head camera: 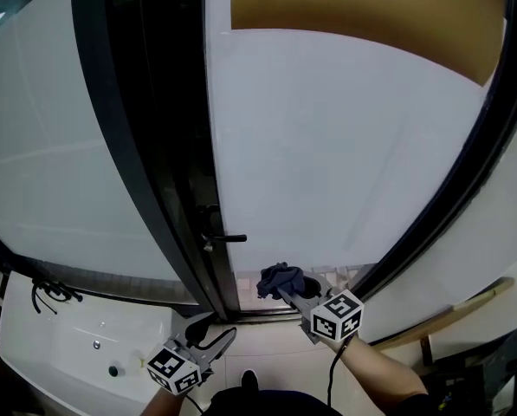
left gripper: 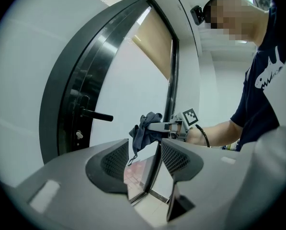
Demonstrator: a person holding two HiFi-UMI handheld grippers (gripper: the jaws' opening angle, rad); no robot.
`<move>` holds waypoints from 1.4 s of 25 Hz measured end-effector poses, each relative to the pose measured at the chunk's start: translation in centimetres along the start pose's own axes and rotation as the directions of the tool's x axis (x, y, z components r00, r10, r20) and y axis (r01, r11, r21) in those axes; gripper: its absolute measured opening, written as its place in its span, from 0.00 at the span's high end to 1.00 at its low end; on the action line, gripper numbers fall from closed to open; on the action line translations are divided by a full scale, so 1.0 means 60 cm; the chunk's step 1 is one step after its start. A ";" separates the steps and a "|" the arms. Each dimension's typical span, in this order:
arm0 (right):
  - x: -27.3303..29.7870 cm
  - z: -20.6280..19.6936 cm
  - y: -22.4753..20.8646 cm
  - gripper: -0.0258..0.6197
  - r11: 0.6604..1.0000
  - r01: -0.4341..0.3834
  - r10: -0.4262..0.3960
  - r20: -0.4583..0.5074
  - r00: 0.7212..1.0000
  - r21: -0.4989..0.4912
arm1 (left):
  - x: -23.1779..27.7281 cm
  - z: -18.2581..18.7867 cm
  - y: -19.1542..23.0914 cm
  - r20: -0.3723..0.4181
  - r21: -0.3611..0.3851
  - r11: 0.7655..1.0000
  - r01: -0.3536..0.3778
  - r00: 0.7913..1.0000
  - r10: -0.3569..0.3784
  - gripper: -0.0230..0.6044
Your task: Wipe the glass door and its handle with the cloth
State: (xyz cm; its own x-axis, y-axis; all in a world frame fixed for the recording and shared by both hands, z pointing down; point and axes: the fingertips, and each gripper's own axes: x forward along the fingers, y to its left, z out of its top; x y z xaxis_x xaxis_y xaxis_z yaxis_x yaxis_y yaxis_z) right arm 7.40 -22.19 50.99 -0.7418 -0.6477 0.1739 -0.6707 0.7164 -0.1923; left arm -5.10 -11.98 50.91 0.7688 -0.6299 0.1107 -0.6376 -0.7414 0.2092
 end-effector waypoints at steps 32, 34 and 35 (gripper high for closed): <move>-0.497 -0.079 0.063 0.77 0.962 0.262 -0.270 0.119 0.955 0.081 | -0.053 -0.035 -0.251 -0.011 0.012 1.000 -0.007 1.000 0.007 0.63; -0.495 -0.078 0.073 0.77 0.957 0.277 -0.285 0.124 0.950 0.082 | -0.062 -0.027 -0.240 -0.005 0.021 1.000 -0.002 1.000 0.002 0.63; -0.491 -0.077 0.077 0.77 0.957 0.280 -0.289 0.124 0.949 0.079 | -0.065 -0.023 -0.233 -0.004 0.021 1.000 -0.004 1.000 0.004 0.63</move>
State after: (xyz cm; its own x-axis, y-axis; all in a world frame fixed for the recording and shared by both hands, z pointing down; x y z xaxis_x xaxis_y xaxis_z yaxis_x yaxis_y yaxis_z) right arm 26.17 1.39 49.43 -0.5107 -0.8539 0.1007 -0.8496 0.4832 -0.2115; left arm 0.87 1.19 48.88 0.7667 -0.6315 0.1156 -0.6412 -0.7439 0.1885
